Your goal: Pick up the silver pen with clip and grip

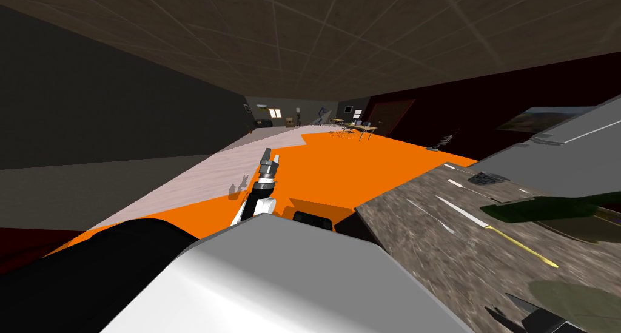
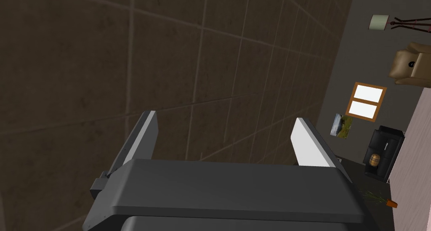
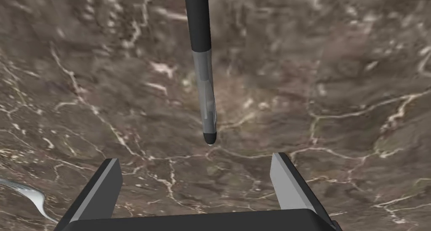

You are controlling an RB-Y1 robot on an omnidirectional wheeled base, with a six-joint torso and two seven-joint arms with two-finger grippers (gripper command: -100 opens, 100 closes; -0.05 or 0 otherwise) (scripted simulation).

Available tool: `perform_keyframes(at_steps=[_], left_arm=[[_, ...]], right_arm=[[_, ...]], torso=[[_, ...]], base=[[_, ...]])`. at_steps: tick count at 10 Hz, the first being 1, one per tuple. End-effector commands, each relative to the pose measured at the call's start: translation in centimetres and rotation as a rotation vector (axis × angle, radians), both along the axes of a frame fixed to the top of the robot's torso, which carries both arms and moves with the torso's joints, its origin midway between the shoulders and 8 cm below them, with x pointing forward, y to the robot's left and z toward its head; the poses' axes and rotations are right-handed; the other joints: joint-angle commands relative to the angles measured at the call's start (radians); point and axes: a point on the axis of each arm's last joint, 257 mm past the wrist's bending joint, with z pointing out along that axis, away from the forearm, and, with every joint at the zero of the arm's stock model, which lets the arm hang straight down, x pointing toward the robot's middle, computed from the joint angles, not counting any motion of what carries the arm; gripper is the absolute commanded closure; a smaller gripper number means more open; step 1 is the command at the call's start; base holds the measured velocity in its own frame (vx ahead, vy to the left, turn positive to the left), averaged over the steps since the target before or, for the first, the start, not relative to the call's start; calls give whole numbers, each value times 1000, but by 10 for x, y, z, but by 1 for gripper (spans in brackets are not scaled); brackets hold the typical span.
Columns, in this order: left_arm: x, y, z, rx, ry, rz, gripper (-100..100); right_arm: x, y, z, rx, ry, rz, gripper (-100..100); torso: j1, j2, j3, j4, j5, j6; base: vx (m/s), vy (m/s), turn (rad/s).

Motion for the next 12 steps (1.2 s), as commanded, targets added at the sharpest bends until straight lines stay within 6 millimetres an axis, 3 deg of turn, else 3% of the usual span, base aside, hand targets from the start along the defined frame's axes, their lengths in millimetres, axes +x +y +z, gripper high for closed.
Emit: perform_keyframes(at_steps=[1, 2, 5, 6, 8, 9, 10, 11, 12], left_arm=[[0, 0, 0, 0, 0, 0, 0], [0, 0, 0, 0, 0, 0, 0], [0, 0, 0, 0, 0, 0, 0], [0, 0, 0, 0, 0, 0, 0], [0, 0, 0, 0, 0, 0, 0], [0, 0, 0, 0, 0, 0, 0], [0, 0, 0, 0, 0, 0, 0], [0, 0, 0, 0, 0, 0, 0], [0, 0, 0, 0, 0, 0, 0]], right_arm=[[-20, -4, 4, -10, 49, 4, -100], [-20, -4, 4, -10, 49, 4, -100], [-86, -17, 5, -39, 211, 10, -100], [-89, -16, 5, -37, 217, 10, -100], [-117, -17, 5, -39, 283, 11, -100], [-109, -18, 3, -40, 264, 10, -100], [-111, -18, 3, -39, 268, 10, 0], [-100, -18, 0, -36, 261, 14, -100], [-102, -18, 0, -37, 265, 18, -100]], torso=[[0, 0, 0, 0, 0, 0], [0, 2, 1, 0, 0, 1], [0, 3, 2, 1, 0, 0], [0, 2, 1, 1, 0, 1], [-1, 3, 2, 1, 0, 1], [-1, 4, 2, 1, 0, 1], [-1, 5, 3, 1, 0, 1], [0, 5, 3, 1, 0, 1], [0, 7, 4, 2, 0, 1]], base=[[53, 3, 36], [12, 5, -18], [47, 0, 73], [51, -12, 9], [36, -17, 24], [15, -13, 4], [0, 0, 0], [-22, -1, -20], [-28, -2, -11]])
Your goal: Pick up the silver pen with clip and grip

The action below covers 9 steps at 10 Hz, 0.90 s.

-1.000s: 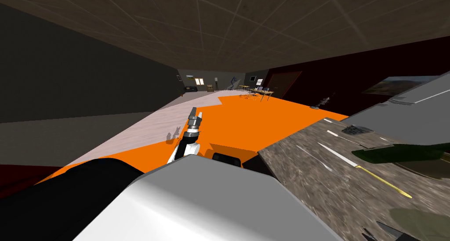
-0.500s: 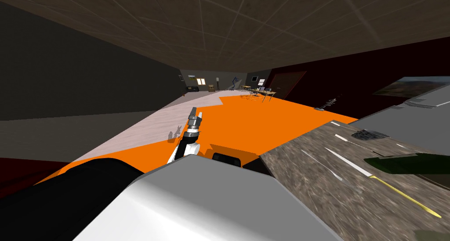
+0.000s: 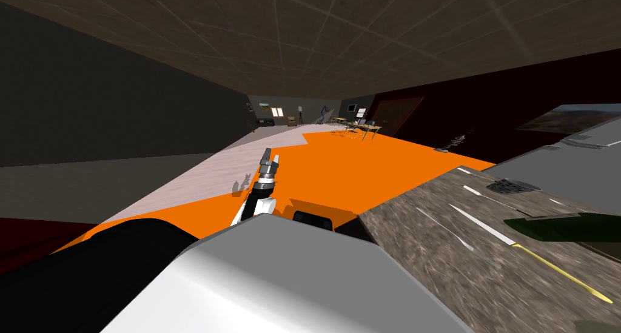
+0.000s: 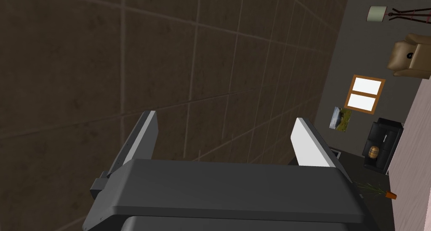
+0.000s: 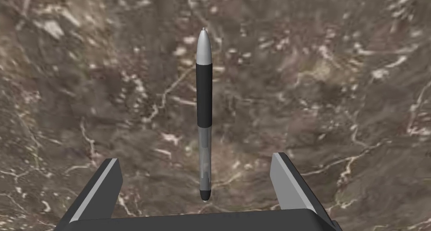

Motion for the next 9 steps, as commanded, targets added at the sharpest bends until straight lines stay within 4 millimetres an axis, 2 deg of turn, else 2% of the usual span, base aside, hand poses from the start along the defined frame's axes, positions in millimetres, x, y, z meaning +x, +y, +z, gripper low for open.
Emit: perform_keyframes(at_steps=[1, 2, 3, 4, 5, 6, 7, 8, 9], left_arm=[[0, 0, 0, 0, 0, 0, 0], [0, 0, 0, 0, 0, 0, 0], [0, 0, 0, 0, 0, 0, 0], [0, 0, 0, 0, 0, 0, 0], [0, 0, 0, 0, 0, 0, 0], [0, 0, 0, 0, 0, 0, 0], [0, 0, 0, 0, 0, 0, 0], [0, 0, 0, 0, 0, 0, 0], [0, 0, 0, 0, 0, 0, 0]], right_arm=[[13, 1, -4, 6, -15, -3, -100], [10, 0, -4, 4, 0, 8, -100], [22, 1, -7, 9, -16, 2, -100], [18, 0, -7, 6, -2, 13, -100], [31, 1, -9, 11, -22, 2, -100], [27, 0, -10, 7, -4, 16, -100], [41, 1, -12, 13, -25, 5, -100], [35, 0, -12, 7, -2, 21, -100], [48, 1, -14, 11, -19, 12, -100]], torso=[[0, 0, 0, 0, 0, 0], [0, 0, 0, 0, 0, 0], [0, 0, 0, 0, 0, 0], [0, 1, 0, 0, 0, 0], [0, 0, 0, 0, 0, 0], [0, 1, 0, 0, 0, 0], [0, 0, 0, 0, 0, 0], [0, 0, 0, 0, 0, 0], [0, 0, 0, 0, 0, 0]], base=[[-34, -6, -25], [-26, -2, -7], [-32, 2, -21], [-28, 3, -10], [-32, 0, -21], [-26, 2, -10], [-29, 1, -22], [-24, 0, -8], [-36, -4, -24]])
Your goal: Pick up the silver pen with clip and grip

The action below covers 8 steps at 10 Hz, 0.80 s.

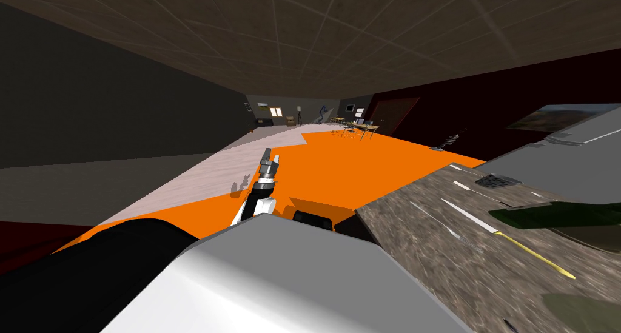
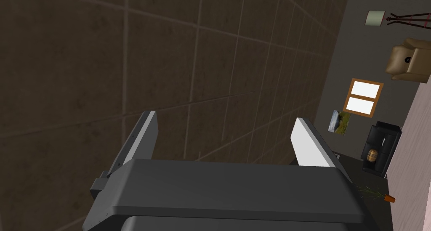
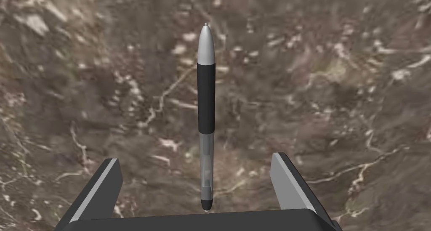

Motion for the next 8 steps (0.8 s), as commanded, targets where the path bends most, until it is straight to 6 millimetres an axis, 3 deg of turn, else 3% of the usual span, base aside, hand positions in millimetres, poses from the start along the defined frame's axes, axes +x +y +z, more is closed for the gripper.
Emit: perform_keyframes(at_steps=[1, 2, 5, 6, 7, 8], left_arm=[[0, 0, 0, 0, 0, 0, 0], [0, 0, 0, 0, 0, 0, 0], [0, 0, 0, 0, 0, 0, 0], [0, 0, 0, 0, 0, 0, 0], [0, 0, 0, 0, 0, 0, 0], [0, 0, 0, 0, 0, 0, 0]], right_arm=[[2, 0, -1, -3, 13, 8, -100], [14, 1, -3, 1, -3, -2, -100], [18, -1, -6, -6, 15, 11, -100], [31, 0, -8, -2, -1, -1, -100], [26, -1, -8, -8, 17, 11, -100], [39, 0, -9, -4, 2, -2, -100]], torso=[[0, 0, 0, 0, 0, 0], [0, 0, 0, 0, 0, 0], [1, 0, 0, 0, 0, 0], [0, 0, 0, 0, 0, 0], [-1, 0, 0, 0, 0, 0], [-1, 0, 0, 0, -1, 0]], base=[[-28, -2, -8], [-28, 4, -17], [-26, 1, -15], [-33, -9, -20], [-30, -5, -5], [-33, -2, -32]])
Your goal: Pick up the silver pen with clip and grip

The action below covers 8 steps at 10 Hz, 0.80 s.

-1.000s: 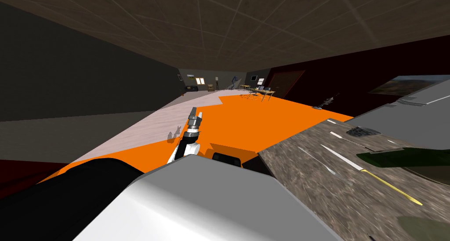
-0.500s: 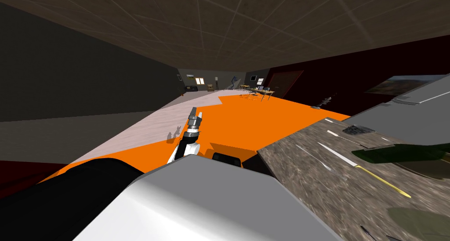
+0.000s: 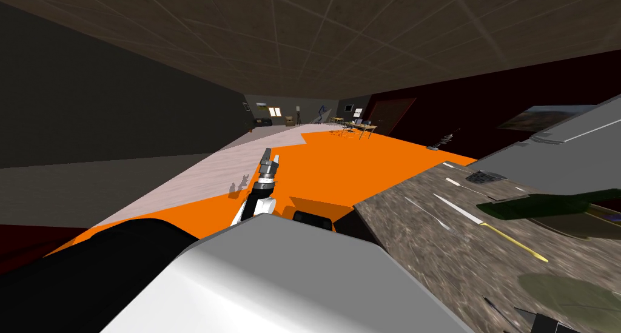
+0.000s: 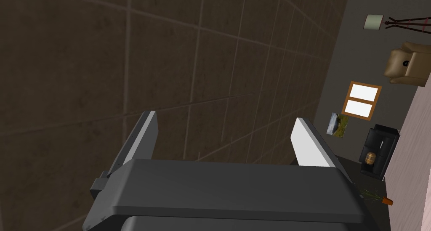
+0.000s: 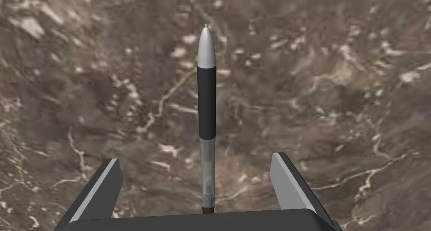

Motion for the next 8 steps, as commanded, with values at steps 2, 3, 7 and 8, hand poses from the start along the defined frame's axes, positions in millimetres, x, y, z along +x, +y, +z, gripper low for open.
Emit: perform_keyframes(at_steps=[2, 3, 7, 8], left_arm=[[0, 0, 0, 0, 0, 0, 0], [0, 0, 0, 0, 0, 0, 0], [0, 0, 0, 0, 0, 0, 0], [0, 0, 0, 0, 0, 0, 0]], right_arm=[[2, -1, -1, -2, 5, 1, -100], [2, -1, -1, -2, 6, 0, 100], [1, 0, -1, -1, 7, 0, 100], [1, 0, -1, -1, 7, 1, 0]], torso=[[-1, 0, 0, 0, -1, 0], [-1, -1, -1, 0, -1, 0], [-2, -2, -1, 0, -1, 0], [-2, -2, -1, 0, -1, 0]], base=[[-18, 1, 0], [0, 0, 0], [0, 0, 0], [0, 0, 0]])
